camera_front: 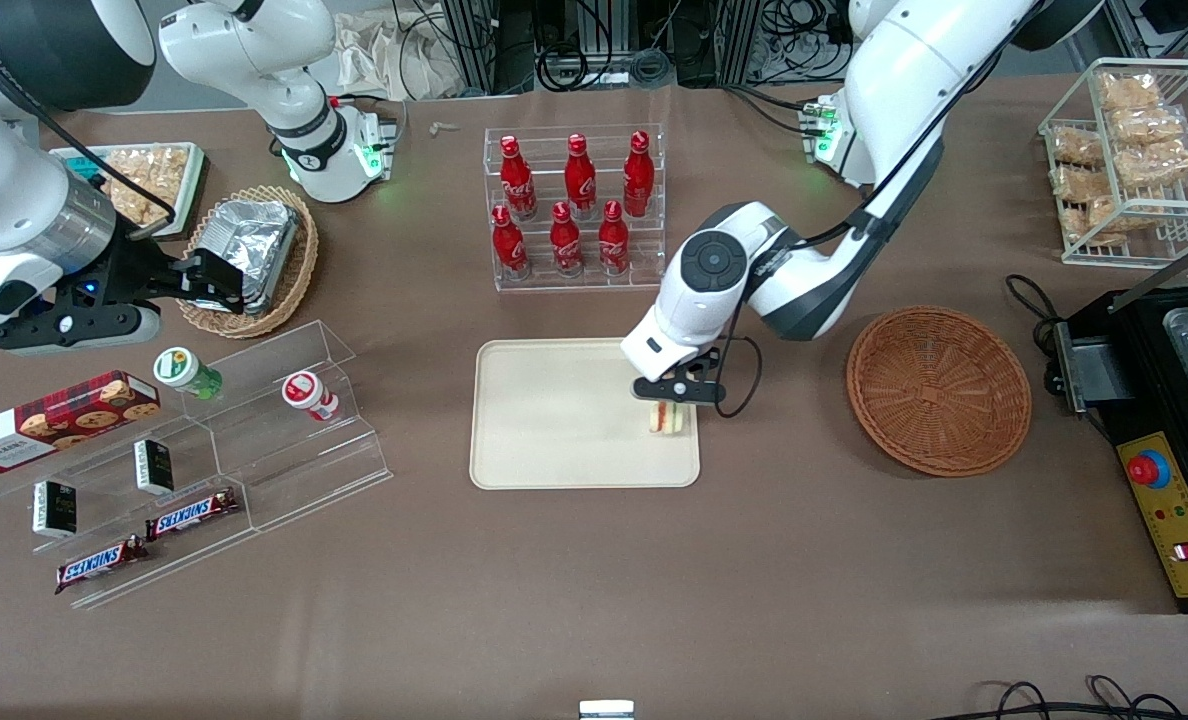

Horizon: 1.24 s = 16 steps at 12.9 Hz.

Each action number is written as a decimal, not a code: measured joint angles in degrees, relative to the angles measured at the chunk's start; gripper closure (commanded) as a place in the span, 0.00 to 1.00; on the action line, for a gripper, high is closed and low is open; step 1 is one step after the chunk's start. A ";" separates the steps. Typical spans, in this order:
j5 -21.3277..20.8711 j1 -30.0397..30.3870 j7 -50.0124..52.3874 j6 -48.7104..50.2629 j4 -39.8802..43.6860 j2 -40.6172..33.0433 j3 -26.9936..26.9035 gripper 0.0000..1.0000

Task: Place sandwich from basket to tray
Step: 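Lift the sandwich with the left gripper and carry it over the tray, then lower the sandwich onto the cream tray and open the left gripper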

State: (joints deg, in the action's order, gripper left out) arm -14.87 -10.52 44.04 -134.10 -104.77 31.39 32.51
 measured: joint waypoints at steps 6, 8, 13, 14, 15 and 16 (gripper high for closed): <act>-5.89 -1.03 2.29 -0.17 3.49 4.24 -0.07 1.00; -6.26 -1.63 2.30 -0.20 4.95 5.25 -0.06 1.00; -9.33 -3.61 3.08 -2.45 6.05 7.88 -0.07 0.97; -10.25 -3.60 3.18 -2.58 6.16 8.33 -0.12 0.88; -11.09 -3.60 3.20 -2.88 6.22 8.72 -0.20 0.72; -11.76 -3.59 3.20 -3.12 6.25 8.95 -0.26 0.52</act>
State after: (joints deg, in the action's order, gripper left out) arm -26.63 -14.11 47.23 -137.22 -98.52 40.34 32.25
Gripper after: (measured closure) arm 0.837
